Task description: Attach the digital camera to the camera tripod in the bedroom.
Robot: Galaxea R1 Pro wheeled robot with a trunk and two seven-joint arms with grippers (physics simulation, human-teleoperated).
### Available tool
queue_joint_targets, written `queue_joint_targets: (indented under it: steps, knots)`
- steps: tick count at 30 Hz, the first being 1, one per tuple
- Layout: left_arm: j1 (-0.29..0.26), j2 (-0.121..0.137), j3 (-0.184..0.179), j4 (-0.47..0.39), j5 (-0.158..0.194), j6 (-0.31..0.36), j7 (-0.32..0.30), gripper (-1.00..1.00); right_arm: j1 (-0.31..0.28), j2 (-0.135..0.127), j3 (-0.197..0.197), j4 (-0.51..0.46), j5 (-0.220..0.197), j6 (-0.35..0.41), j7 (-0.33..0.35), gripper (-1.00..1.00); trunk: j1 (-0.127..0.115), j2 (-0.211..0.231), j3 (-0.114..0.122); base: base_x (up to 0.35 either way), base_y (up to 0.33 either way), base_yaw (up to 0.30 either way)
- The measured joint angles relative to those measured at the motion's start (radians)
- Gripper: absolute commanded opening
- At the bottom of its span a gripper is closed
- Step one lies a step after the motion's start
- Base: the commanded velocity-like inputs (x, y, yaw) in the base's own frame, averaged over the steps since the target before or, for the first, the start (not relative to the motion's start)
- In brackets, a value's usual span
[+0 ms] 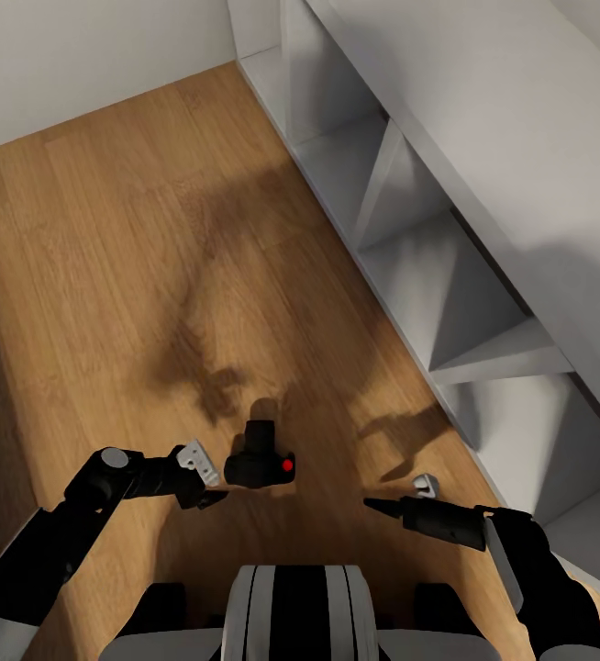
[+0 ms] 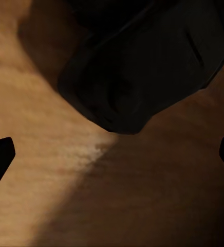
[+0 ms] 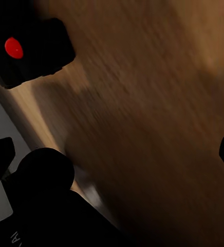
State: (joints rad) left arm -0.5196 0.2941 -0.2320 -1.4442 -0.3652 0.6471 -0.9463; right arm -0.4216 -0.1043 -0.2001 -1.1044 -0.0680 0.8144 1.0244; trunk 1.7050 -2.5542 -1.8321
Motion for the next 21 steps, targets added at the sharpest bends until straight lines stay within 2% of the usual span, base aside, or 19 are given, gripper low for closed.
queue_joint_targets:
  steps: [7, 14, 19, 21]
  knots:
    - [-0.001, -0.001, 0.001, 0.000, -0.015, -0.005, 0.003, 1.00, 0.000, -0.001, 0.001, 0.000, 0.005, 0.000, 0.005, 1.00, 0.000, 0.000, 0.000, 0.000, 0.000, 0.000]
    - [-0.001, -0.004, 0.002, -0.004, -0.016, -0.018, 0.018, 1.00, 0.000, -0.001, 0.001, 0.003, 0.005, -0.002, 0.004, 1.00, 0.000, 0.000, 0.000, 0.000, 0.000, 0.000]
    - [-0.001, -0.023, 0.004, -0.009, -0.015, -0.063, 0.027, 1.00, 0.000, 0.000, 0.001, 0.006, 0.006, -0.016, 0.004, 1.00, 0.000, 0.000, 0.000, 0.000, 0.000, 0.000]
    - [-0.001, -0.045, 0.005, -0.014, -0.015, -0.098, 0.030, 1.00, 0.000, 0.000, 0.002, 0.009, 0.006, -0.032, 0.003, 1.00, 0.000, 0.000, 0.000, 0.000, 0.000, 0.000]
